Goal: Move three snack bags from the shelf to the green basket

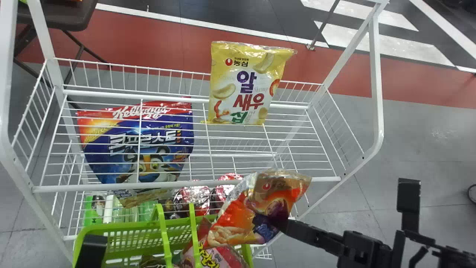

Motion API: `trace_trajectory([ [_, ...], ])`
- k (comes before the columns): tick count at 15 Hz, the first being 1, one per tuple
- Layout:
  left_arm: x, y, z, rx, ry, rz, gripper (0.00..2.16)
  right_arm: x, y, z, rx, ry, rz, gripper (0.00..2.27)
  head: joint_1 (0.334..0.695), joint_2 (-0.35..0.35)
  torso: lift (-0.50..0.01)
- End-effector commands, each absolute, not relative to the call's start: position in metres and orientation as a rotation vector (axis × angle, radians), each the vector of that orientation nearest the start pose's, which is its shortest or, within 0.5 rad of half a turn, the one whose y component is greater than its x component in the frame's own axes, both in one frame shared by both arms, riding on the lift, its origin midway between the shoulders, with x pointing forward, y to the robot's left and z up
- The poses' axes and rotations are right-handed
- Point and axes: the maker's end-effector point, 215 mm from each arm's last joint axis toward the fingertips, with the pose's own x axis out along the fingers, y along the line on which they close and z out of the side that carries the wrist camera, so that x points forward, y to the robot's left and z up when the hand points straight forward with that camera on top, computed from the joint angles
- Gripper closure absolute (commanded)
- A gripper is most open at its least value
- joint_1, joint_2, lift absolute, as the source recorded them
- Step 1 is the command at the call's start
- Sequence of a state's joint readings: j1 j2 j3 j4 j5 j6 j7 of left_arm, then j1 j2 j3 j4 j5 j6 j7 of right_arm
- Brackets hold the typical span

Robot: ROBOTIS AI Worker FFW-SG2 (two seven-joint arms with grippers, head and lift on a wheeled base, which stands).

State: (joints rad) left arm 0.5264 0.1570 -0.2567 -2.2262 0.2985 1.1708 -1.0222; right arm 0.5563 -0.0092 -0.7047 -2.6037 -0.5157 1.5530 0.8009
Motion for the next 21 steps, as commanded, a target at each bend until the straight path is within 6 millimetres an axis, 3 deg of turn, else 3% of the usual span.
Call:
trace_trajectory([
  [1, 0.149, -0.056, -0.406, -0.661, 0.983, -1.361, 1.64, 0.253, -0.239, -0.354, 0.633, 0.811, 0.485, 2.25, 0.695, -0.35, -0.047],
  [3, 0.15, -0.056, -0.405, -0.663, 0.981, -1.359, 1.64, 0.253, -0.237, -0.36, 0.636, 0.826, 0.482, 2.25, 0.695, -0.35, -0.047],
  [8, 0.157, -0.058, -0.402, -0.651, 0.966, -1.365, 1.64, 0.242, -0.214, -0.413, 0.649, 0.971, 0.479, 2.25, 0.695, -0.35, -0.047],
  [11, 0.16, -0.06, -0.401, -0.65, 0.962, -1.371, 1.64, 0.237, -0.177, -0.418, 0.62, 1.016, 0.566, 2.25, 0.695, -0.35, -0.047],
  [13, 0.16, -0.06, -0.401, -0.65, 0.962, -1.369, 1.64, 0.236, -0.166, -0.424, 0.579, 1.043, 0.581, 2.25, 0.695, -0.35, -0.047],
  [15, 0.16, -0.06, -0.402, -0.654, 0.963, -1.369, 1.64, 0.242, -0.17, -0.411, 0.585, 1.013, 0.601, 2.25, 0.695, -0.35, -0.047],
  [19, 0.159, -0.061, -0.403, -0.654, 0.965, -1.364, 1.64, 0.26, -0.195, -0.356, 0.65, 0.871, 0.615, 2.25, 0.695, -0.35, -0.047],
  [21, 0.161, -0.062, -0.402, -0.652, 0.961, -1.362, 1.64, 0.26, -0.195, -0.354, 0.636, 0.874, 0.606, 2.25, 0.695, -0.35, -0.047],
])
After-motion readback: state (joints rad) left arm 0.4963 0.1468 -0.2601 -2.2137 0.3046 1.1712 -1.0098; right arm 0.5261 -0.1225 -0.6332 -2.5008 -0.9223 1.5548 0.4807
